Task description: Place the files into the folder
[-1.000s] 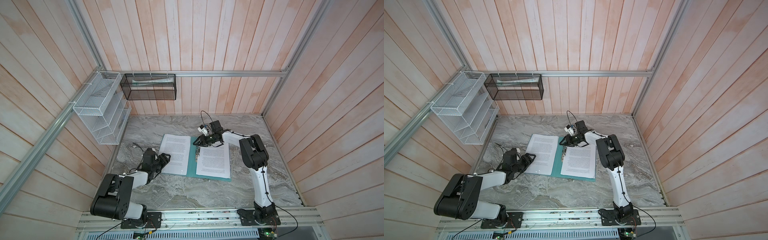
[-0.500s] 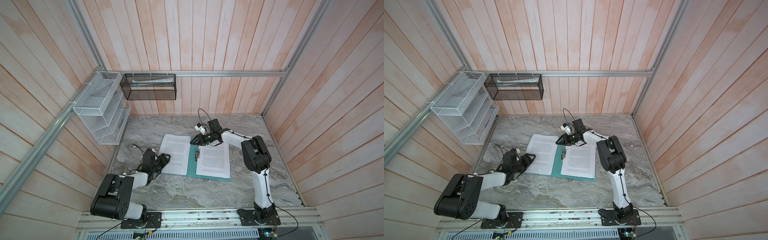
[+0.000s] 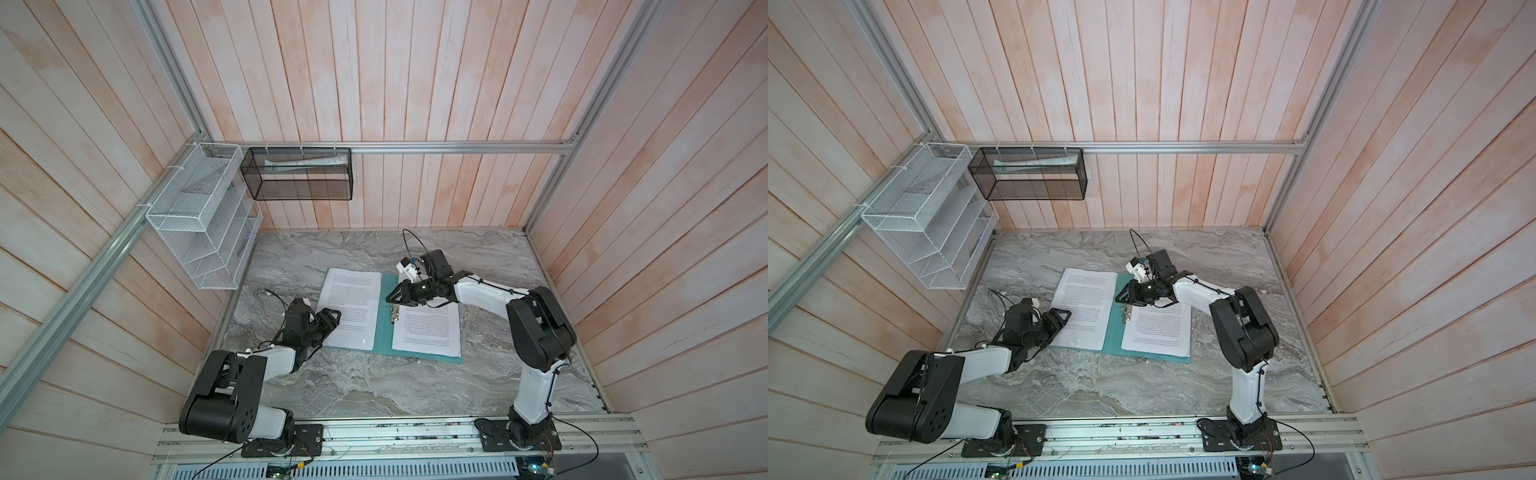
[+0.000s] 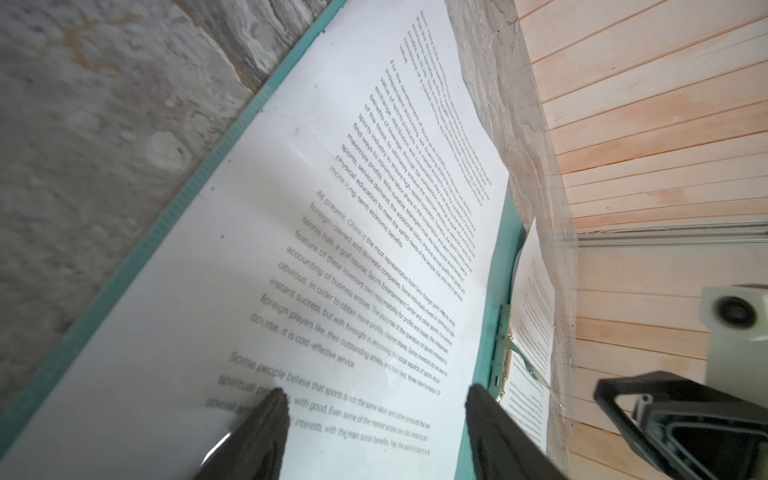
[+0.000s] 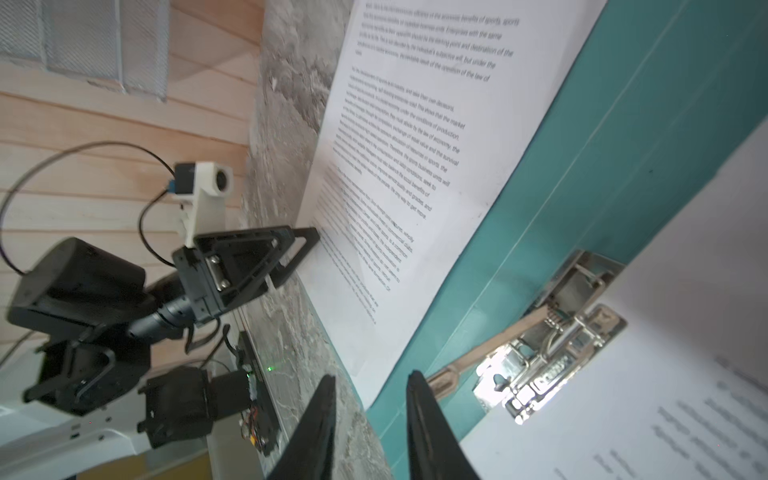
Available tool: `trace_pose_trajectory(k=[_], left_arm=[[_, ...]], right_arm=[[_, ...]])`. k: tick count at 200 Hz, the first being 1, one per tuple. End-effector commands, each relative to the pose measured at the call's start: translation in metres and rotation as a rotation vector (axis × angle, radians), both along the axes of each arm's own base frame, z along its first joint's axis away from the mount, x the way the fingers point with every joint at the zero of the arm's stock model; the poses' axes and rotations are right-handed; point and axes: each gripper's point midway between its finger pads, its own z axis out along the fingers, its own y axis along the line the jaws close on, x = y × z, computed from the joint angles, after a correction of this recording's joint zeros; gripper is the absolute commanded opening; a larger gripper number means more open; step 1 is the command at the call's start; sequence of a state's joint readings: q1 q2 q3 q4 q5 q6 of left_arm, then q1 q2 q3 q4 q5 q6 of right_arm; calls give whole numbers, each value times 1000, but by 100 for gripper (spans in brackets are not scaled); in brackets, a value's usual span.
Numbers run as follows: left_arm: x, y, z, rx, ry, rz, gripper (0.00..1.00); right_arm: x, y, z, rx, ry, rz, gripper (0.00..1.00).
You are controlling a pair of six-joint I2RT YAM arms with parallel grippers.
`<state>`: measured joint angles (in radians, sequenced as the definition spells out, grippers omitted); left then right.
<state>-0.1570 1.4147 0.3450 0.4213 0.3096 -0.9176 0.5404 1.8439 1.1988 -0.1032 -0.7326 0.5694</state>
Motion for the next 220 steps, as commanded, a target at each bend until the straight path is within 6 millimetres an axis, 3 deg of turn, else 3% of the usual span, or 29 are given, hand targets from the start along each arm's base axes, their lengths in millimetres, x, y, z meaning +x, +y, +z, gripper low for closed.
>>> trace_pose_trajectory(k=[1,44,70,108,156,220], left_arm=[[-15,4,-12,2,51,14,70],[-25,7,-18,-5,52,34,70],[-30,8,-21,-5,58,41,70],[-33,10,-19,-8,48,51,70],[-32,10,-16,-1,41,47,70],[-33,11,-18,-3,44,54,70]], right_arm=[[0,-12,8,34,31,-147,29],[-36,-16,-11,131,212,-191,32],[-52,-11,-21,33,189,-165,31],[-48,0,-42,-70,127,-136,29],[-27,-6,-85,-247,87,-167,22],[-13,-17,-98,-417,8,-180,21]])
